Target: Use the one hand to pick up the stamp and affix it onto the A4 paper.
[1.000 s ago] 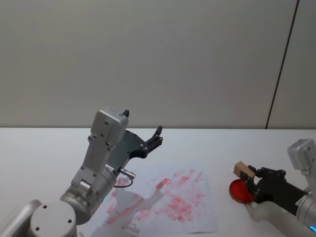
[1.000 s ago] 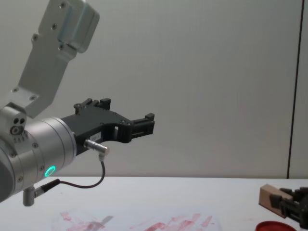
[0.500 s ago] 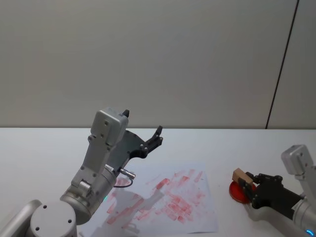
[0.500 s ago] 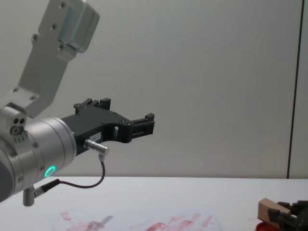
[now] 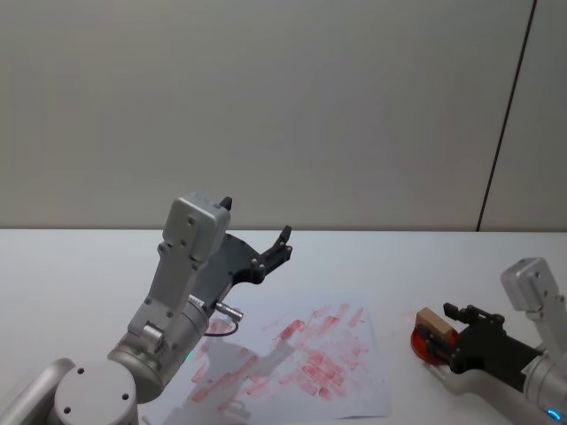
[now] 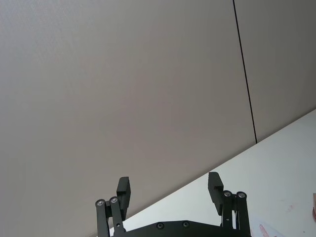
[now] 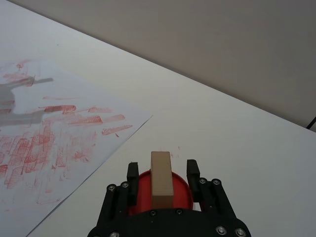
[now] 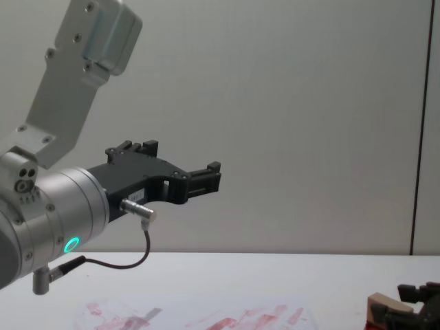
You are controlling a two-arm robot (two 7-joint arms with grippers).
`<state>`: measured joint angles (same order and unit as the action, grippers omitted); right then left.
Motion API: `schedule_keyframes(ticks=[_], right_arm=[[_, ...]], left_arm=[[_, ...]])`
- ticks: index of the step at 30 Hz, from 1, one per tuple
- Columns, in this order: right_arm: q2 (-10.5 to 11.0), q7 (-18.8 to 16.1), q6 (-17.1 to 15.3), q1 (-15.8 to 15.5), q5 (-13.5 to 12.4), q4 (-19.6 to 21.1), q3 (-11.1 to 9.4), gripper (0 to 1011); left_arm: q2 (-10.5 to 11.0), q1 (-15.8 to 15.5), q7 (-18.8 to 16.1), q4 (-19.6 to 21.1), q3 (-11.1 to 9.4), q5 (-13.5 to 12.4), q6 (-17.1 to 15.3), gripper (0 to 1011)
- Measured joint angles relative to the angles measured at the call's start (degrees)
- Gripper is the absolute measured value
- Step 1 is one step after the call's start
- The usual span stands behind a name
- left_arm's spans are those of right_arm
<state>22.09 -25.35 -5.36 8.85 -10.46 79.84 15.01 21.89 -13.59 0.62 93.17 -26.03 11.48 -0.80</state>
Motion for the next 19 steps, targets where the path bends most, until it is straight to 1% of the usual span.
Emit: schedule_keyframes(ticks=[2, 3, 6, 7, 9, 11, 12, 13, 16, 19], right_arm=[[0.0, 0.1, 0.0, 0.1, -0.2, 0.0, -0.1, 592], [0.0, 0.1, 0.0, 0.2, -0.4, 0.1, -0.1, 664], [0.0, 0.3, 0.1, 0.2, -0.8, 0.5, -0.3, 723], [0.0, 0.5, 0.3, 0.3, -1.3, 0.9, -0.4, 779], [0.0, 0.6, 0.4, 0.4, -1.7, 1.4, -0.5, 815], [0.0, 1.0, 0.7, 0.5, -2.5, 2.3, -0.7, 904], [0.0, 1.1, 0.8, 0.5, -2.8, 2.5, -0.8, 904], [-0.1, 1.4, 0.9, 0.6, -3.3, 3.1, -0.9, 950], [-0.1, 1.7, 1.0, 0.7, -3.9, 3.8, -1.0, 995], [-0.2, 2.2, 1.2, 0.8, -4.7, 4.8, -1.1, 1001]], left_arm=[[0.0, 0.0, 0.0, 0.0, 0.0, 0.0, 0.0, 1002], [0.0, 0.0, 0.0, 0.0, 0.0, 0.0, 0.0, 1002], [0.0, 0.0, 0.0, 0.0, 0.0, 0.0, 0.0, 1002], [0.0, 0.0, 0.0, 0.0, 0.0, 0.0, 0.0, 1002], [0.0, 0.0, 0.0, 0.0, 0.0, 0.0, 0.0, 1003], [0.0, 0.0, 0.0, 0.0, 0.0, 0.0, 0.0, 1002], [0.0, 0.0, 0.0, 0.0, 0.0, 0.0, 0.0, 1003], [0.0, 0.0, 0.0, 0.0, 0.0, 0.0, 0.0, 1003], [0.0, 0.0, 0.0, 0.0, 0.0, 0.0, 0.0, 1003], [0.0, 0.0, 0.0, 0.0, 0.0, 0.0, 0.0, 1002]])
